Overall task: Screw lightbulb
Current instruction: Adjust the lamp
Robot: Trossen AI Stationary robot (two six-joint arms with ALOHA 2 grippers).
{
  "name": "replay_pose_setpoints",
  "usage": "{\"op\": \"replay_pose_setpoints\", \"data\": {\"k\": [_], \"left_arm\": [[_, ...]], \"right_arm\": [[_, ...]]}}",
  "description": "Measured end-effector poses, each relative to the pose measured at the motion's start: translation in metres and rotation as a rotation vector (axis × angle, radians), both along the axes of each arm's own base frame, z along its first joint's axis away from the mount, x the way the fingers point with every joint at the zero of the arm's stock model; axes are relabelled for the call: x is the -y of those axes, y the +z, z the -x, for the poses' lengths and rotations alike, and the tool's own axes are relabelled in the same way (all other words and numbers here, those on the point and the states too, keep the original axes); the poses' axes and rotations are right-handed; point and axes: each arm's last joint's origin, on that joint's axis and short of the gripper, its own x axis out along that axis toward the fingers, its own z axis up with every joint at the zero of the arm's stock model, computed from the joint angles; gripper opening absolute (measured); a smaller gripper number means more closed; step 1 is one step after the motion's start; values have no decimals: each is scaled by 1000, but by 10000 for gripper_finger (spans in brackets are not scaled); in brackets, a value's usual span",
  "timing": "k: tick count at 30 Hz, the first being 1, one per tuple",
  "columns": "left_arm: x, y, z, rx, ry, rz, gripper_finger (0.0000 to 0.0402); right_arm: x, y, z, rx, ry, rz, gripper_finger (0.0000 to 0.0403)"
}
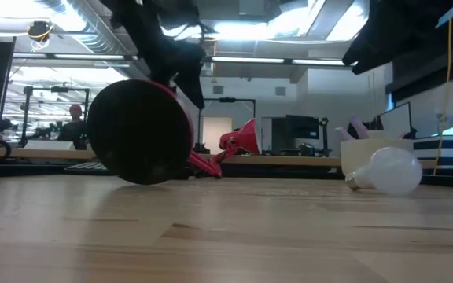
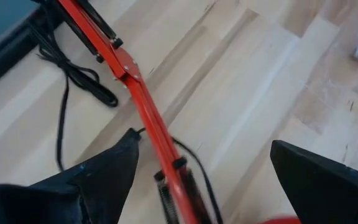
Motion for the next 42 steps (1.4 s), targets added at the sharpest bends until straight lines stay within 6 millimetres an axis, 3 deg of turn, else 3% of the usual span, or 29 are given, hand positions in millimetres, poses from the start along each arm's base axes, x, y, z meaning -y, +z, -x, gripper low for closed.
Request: {"op": "replay_pose_setpoints", "data": {"k": [4,18,24,33,42], "left_arm": [[-15,-11,-7,36,40,80,355],[-56,-80,-21,-96,111,178,340],[-57,-85,-25,-99,74,152,262],[-55,-83,-28,-98,41,93,76],[-42,-83,-34,-131,-31,11,44]], "right_arm": [[0,-1,-1,10,-15,25,335],[-1,-9,-4,-38,-11,56,335],[-1,-9,-4,-39,-10,56,335],[-1,-9,-4,-45,-10,60,335],[-1,-9,-4,-45,-10,60,335]]}}
